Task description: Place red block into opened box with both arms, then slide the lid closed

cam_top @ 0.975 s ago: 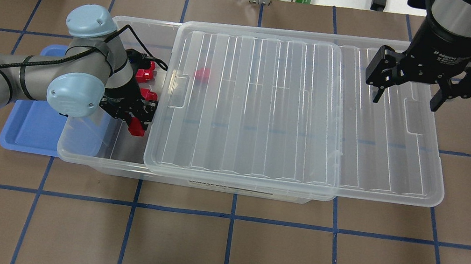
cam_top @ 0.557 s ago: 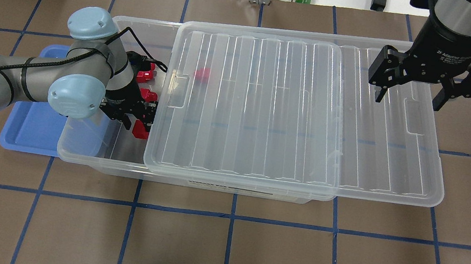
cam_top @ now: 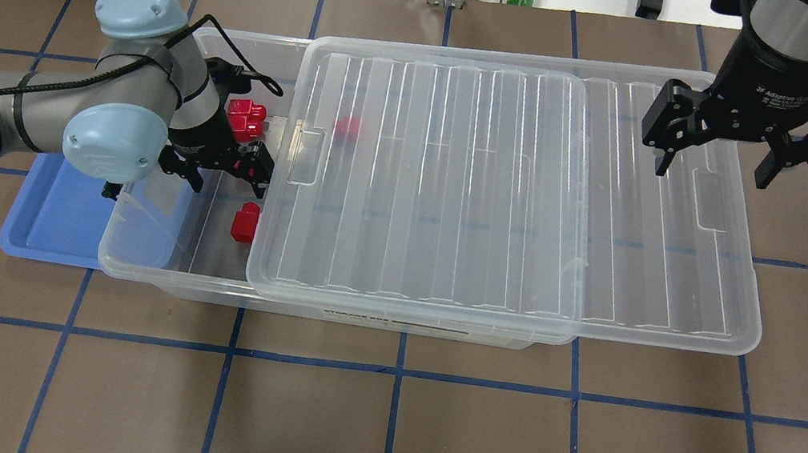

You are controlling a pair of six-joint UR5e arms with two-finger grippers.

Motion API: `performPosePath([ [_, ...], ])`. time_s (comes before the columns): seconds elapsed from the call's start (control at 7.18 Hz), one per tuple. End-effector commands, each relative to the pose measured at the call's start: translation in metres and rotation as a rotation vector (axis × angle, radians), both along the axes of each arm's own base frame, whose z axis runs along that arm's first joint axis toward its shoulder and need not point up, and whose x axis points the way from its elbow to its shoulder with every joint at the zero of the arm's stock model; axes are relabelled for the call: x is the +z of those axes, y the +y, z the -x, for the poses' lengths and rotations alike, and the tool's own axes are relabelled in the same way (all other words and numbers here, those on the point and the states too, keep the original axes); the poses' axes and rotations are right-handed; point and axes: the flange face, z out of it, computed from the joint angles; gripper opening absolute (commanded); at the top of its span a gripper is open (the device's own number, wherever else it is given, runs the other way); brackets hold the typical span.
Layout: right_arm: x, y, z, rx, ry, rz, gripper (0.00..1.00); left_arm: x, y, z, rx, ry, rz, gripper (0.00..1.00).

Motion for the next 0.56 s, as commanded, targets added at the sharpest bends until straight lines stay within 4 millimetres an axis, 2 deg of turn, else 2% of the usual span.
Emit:
performPosePath([
  [0.0,-0.001,-0.004,0.016,-0.028,0.0,0.0,1.0,0.08,-0.011,0.002,-0.004,0.002,-0.005,1.0],
  [0.14,-0.001,-0.007,0.038,-0.074,-0.007,-0.005,1.0,0.123,-0.01,0.009,-0.015,0.002,0.016,1.0],
  [0.28,-0.002,-0.009,0.057,-0.109,-0.009,-0.008,1.0,0.164,-0.002,0.014,-0.022,0.006,0.029,1.0],
  [0.42,-0.002,-0.012,0.071,-0.068,-0.013,-0.007,1.0,0.199,0.009,0.017,-0.029,-0.001,0.06,1.0],
])
